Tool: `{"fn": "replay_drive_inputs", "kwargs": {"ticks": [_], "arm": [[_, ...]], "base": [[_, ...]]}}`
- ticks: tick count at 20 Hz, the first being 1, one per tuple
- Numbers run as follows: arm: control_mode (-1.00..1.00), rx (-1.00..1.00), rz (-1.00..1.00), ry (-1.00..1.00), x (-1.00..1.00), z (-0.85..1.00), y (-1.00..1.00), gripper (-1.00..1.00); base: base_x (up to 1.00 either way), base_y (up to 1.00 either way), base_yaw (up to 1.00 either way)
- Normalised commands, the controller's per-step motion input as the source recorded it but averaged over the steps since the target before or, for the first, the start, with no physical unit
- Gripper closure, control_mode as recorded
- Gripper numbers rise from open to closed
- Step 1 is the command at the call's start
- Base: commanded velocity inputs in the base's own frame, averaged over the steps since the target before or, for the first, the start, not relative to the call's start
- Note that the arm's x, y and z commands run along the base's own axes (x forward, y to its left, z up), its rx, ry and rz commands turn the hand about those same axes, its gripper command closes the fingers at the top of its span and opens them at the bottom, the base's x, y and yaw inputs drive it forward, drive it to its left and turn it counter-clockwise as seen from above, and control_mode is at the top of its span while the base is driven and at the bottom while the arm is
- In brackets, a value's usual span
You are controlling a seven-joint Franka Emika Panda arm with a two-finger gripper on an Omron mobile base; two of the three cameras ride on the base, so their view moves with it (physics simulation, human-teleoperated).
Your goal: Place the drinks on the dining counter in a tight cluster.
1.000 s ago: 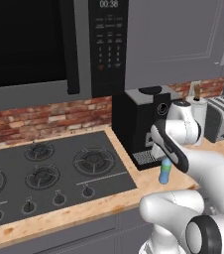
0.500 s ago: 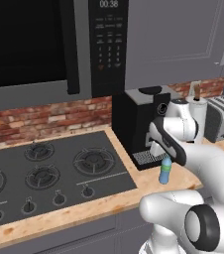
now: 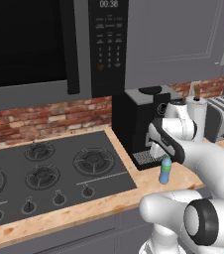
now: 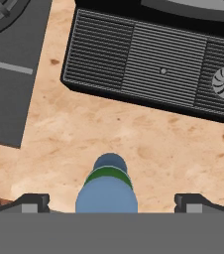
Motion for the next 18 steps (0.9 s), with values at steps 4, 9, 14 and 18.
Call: {"fn": "replay_drive_inputs", "kwargs": {"ticks": [4,9,14,18], "arm": [[-1.0,0.0,0.0,0.0,-0.07,0.0,0.0,-1.0],[-1.0,0.0,0.0,0.0,0.0,0.0,0.0,-1.0],[-1.0,0.02,0.0,0.0,0.0,0.03,-0.01,-1.0],[-1.0,0.03,0.0,0.0,0.0,0.1,-0.04,-1.0]], "base": [[0.0,0.0,0.0],[0.0,0.0,0.0],[0.0,0.0,0.0],[0.0,0.0,0.0]]}}
